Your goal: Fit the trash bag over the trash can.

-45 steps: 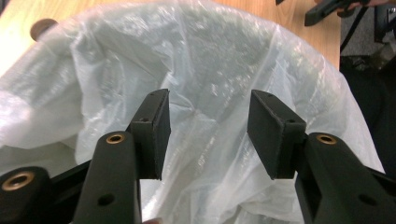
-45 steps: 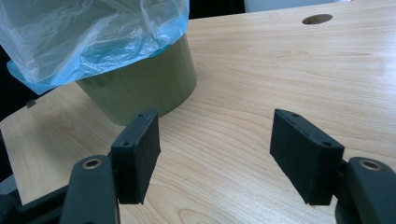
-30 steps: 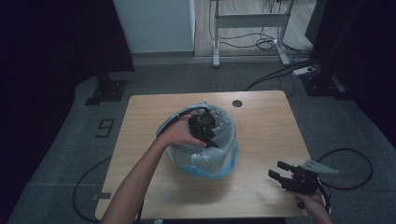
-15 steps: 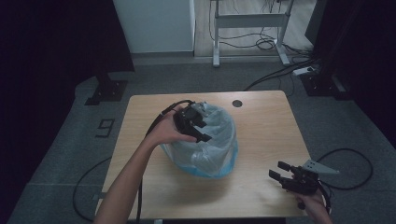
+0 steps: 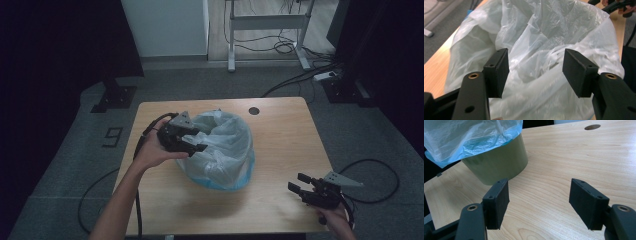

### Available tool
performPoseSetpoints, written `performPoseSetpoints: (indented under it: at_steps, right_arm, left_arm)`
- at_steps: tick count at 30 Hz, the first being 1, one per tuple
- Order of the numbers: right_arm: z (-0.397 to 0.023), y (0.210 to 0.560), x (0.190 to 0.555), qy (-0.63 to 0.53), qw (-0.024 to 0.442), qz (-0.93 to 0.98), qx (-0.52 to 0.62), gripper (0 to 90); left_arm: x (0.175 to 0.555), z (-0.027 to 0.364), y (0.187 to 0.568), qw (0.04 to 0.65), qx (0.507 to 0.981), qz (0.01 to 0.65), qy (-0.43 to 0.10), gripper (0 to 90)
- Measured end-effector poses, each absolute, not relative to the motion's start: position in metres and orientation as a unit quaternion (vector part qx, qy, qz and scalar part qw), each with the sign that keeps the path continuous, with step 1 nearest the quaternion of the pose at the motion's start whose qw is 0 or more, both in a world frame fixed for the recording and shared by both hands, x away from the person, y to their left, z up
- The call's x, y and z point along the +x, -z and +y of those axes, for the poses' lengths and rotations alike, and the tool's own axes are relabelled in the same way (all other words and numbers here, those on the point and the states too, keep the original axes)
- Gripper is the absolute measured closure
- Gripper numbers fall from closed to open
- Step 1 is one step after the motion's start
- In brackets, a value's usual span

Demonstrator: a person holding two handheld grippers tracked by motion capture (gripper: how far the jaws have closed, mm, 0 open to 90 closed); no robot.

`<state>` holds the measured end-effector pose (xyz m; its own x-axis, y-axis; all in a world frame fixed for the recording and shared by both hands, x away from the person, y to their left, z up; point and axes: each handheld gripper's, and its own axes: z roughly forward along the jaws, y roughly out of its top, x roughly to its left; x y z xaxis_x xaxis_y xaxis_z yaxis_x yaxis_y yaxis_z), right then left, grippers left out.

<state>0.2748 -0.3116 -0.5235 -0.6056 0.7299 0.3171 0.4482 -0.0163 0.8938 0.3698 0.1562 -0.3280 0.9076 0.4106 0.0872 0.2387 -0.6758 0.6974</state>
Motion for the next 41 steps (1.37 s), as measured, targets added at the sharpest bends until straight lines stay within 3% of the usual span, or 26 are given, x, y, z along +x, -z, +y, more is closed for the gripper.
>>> performPoseSetpoints:
  at_steps: [7,20,41]
  right_arm:
    - [-0.313,0.524,0.274,-0.57,0.123,0.689,0.429,31.8]
    - [-0.312,0.526,0.275,-0.569,0.122,0.69,0.43,31.8]
    - [-0.312,0.526,0.276,-0.567,0.123,0.692,0.43,31.6]
  left_arm:
    - [0.354,0.182,0.334,0.39,0.887,0.201,-0.144,37.9]
    - [0.331,0.222,0.362,0.421,0.863,0.239,-0.143,37.8]
    - [0.319,0.249,0.399,0.436,0.847,0.276,-0.13,37.6]
